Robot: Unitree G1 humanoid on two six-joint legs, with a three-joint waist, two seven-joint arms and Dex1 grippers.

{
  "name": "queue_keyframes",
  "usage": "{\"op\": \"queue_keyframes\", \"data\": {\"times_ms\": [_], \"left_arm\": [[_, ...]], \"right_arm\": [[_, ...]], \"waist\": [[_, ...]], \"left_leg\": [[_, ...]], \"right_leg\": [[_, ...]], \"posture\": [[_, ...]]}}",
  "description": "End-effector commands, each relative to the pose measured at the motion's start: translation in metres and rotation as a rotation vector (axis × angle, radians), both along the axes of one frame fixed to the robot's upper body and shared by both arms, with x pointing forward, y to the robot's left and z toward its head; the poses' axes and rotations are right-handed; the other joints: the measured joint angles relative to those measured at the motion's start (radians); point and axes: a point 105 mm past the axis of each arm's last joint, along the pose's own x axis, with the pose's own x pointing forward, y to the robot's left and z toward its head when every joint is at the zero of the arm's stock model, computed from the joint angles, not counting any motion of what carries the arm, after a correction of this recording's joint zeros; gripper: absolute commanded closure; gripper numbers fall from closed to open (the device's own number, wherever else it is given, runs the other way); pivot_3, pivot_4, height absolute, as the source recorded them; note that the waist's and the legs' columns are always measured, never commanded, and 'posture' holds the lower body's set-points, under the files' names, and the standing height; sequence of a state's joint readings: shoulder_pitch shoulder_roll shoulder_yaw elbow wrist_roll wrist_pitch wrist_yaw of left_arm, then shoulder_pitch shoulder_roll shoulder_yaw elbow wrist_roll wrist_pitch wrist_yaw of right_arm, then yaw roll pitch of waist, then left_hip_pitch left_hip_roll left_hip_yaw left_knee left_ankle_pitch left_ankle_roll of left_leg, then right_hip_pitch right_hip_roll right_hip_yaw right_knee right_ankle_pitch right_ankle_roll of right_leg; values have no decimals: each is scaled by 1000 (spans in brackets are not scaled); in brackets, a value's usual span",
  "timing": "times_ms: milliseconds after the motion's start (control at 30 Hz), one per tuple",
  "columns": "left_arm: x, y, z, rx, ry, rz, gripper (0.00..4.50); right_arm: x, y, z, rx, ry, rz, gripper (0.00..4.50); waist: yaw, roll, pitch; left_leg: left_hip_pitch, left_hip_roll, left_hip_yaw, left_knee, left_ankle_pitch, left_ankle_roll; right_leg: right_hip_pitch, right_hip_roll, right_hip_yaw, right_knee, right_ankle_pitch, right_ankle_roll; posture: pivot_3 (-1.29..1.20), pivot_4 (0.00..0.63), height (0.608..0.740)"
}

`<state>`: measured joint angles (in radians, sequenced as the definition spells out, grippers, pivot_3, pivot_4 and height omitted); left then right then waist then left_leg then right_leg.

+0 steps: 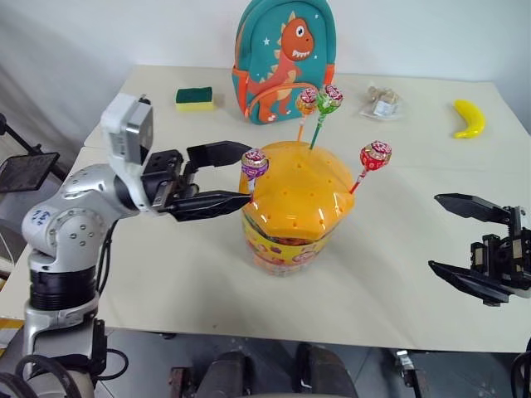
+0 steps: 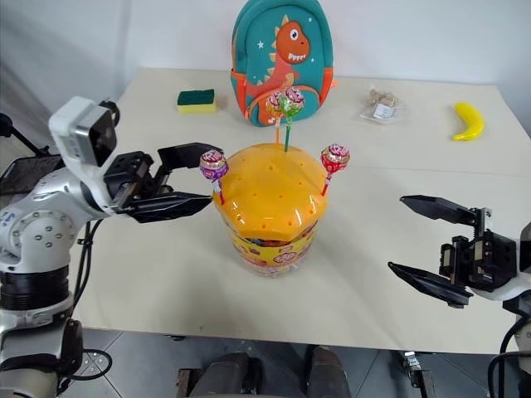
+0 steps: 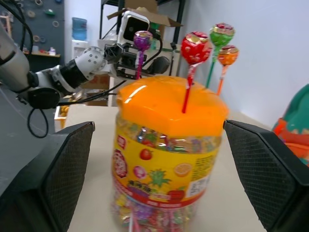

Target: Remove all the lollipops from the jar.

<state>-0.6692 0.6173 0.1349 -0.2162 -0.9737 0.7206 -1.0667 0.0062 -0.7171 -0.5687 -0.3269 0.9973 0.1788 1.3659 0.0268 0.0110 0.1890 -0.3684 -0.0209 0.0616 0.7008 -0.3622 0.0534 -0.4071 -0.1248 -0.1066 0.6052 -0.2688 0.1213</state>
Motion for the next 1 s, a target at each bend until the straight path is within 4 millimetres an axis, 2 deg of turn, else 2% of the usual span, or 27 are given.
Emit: {"op": "queue_keyframes", "data": {"times_ms": [33, 267, 367, 533, 667, 733, 800, 933, 1000], "left_arm": [[-3, -8, 4, 1, -4, -43, 1468], [-6, -12, 6, -22, -9, -69, 3541], [-5, -5, 15, -82, -6, -61, 4434], [7, 36, 60, -355, 85, -22, 4474], [21, 71, 68, -395, 121, 144, 4474], [44, 111, 40, -266, 207, 418, 4474], [54, 155, -3, -83, 326, 667, 4474], [37, 228, -75, 114, 587, 971, 4474], [23, 244, -101, 185, 673, 1043, 4474]], "right_arm": [[-5, 1, 9, 14, -67, -22, 0], [-3, 3, 11, 36, -89, -46, 0], [-3, 5, 12, 50, -89, -39, 0], [0, 15, 17, 97, -98, -10, 0], [0, 21, 21, 103, -116, 17, 0], [0, 26, 24, 101, -141, 36, 0], [0, 30, 26, 90, -166, 56, 0], [3, 31, 22, 59, -184, 69, 0], [5, 28, 17, 32, -181, 62, 0]], "waist": [[-1, 0, 0], [0, 0, 0], [0, 0, 0], [-4, 0, 0], [-6, 0, 0], [-9, 0, 0], [-18, 1, 0], [-28, 0, 0], [-23, -1, 1]], "left_leg": [[0, 0, 0, 0, 0, 0], [0, 0, 0, 0, 0, 0], [0, 0, 0, 0, 0, 0], [0, 1, -2, 1, 1, -1], [0, 1, -1, 0, 1, -1], [0, 1, -1, 0, 1, -1], [2, 1, 2, -2, 1, -1], [2, 3, 3, -4, 0, -3], [1, 4, 2, -4, -1, -3]], "right_leg": [[0, 0, 0, 0, 0, 0], [0, 1, 0, 0, 0, 0], [0, 0, 0, 0, 0, 0], [0, 0, 1, 0, 0, 0], [0, 1, 1, 0, 0, 0], [0, 1, 0, 1, 0, 0], [-1, 4, -1, 1, 0, 0], [-3, 7, 0, 0, -1, -1], [-3, 6, 0, -1, -1, -1]], "posture": [[0, 150, 740], [0, 150, 740], [0, 150, 740], [0, 150, 740], [0, 150, 740], [0, 150, 740], [0, 150, 740], [0, 150, 740], [0, 150, 740]]}}
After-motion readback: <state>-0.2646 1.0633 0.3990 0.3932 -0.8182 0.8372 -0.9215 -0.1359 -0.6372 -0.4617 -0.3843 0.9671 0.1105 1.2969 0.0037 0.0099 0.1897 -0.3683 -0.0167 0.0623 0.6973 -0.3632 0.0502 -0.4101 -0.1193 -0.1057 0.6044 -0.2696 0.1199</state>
